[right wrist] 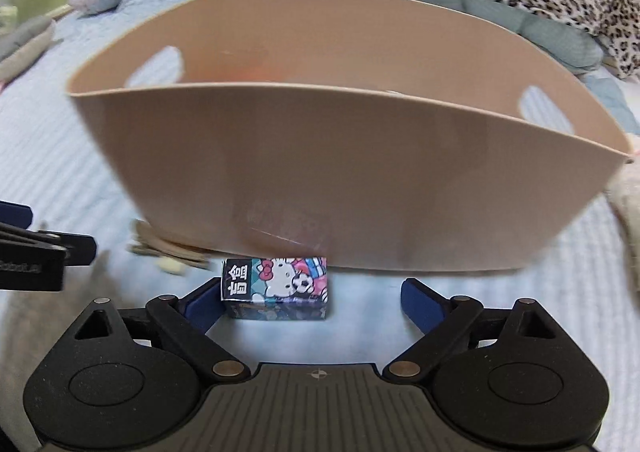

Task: Organize objects
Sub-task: 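Grasp the keys with the left tool while the right grasps the Hello Kitty box, then drop the keys and Hello Kitty box into the basket with both tools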

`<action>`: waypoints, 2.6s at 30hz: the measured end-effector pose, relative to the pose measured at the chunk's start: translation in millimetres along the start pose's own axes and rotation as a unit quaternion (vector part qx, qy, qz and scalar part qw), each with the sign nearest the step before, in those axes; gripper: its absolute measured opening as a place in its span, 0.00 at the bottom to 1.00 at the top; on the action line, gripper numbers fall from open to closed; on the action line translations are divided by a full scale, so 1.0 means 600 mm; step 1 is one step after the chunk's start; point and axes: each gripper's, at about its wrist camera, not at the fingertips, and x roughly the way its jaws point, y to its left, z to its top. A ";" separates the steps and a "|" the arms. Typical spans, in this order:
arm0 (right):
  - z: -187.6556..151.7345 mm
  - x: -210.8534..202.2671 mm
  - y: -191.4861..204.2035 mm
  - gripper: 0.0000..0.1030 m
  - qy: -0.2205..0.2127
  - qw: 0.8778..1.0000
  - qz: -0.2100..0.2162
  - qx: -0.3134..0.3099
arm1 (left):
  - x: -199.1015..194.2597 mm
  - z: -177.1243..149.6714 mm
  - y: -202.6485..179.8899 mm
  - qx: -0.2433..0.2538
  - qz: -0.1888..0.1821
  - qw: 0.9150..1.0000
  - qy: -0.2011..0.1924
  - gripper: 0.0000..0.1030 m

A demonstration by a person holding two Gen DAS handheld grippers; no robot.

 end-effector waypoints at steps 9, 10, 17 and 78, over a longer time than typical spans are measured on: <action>-0.011 -0.012 -0.074 0.92 0.016 0.999 -0.012 -0.035 | 0.020 0.003 -0.069 -0.009 -0.033 0.999 -0.016 0.75; -0.012 -0.012 -0.077 0.92 0.015 0.999 -0.011 -0.042 | 0.022 0.001 -0.078 -0.014 -0.032 0.999 -0.019 0.75; -0.025 0.000 -0.095 0.92 0.019 0.999 0.012 -0.037 | 0.013 -0.013 -0.123 -0.033 -0.033 0.998 -0.036 0.78; 0.059 -0.290 -0.159 0.46 -0.200 0.979 0.036 -0.025 | -0.271 0.063 -0.106 0.028 -0.128 0.965 -0.225 0.14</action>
